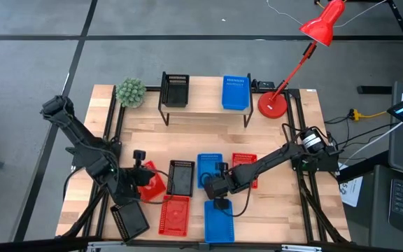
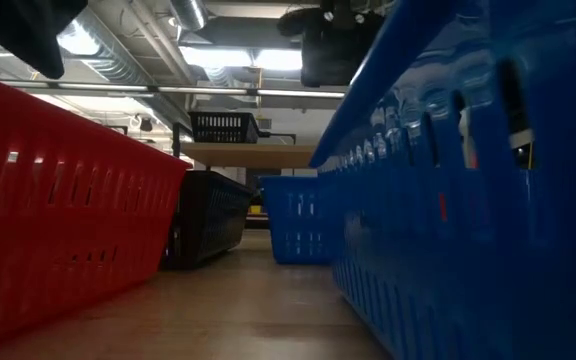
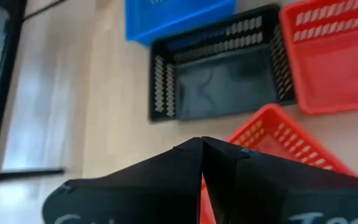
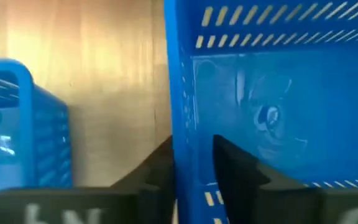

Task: Stack baskets on shelf by color
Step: Stack the top blue bin on the blue bin on the shelf

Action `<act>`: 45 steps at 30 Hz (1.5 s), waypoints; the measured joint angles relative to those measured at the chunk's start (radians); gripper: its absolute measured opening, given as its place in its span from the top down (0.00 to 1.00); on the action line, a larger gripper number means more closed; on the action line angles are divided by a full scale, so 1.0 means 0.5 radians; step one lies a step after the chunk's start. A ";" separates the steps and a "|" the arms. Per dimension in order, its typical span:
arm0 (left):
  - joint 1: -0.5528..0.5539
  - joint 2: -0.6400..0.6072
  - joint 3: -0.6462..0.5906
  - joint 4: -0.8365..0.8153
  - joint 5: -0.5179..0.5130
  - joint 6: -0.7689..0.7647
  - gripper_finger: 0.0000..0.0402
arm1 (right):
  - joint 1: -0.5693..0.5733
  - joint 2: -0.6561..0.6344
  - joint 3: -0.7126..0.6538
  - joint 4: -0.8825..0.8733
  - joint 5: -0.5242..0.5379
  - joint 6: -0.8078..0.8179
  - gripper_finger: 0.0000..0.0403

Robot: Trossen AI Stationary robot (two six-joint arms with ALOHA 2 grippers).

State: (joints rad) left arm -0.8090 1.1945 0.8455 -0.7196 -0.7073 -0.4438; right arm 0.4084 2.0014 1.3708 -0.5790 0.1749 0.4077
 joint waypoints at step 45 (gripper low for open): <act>0.680 -0.573 -0.987 1.607 0.616 0.840 1.00 | -0.907 -0.502 1.248 -1.751 0.704 -0.999 1.00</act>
State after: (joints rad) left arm -0.4692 0.9081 0.3522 0.0837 -0.3992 -0.0237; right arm -0.0454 1.7506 1.9948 -1.4546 0.5267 -0.0918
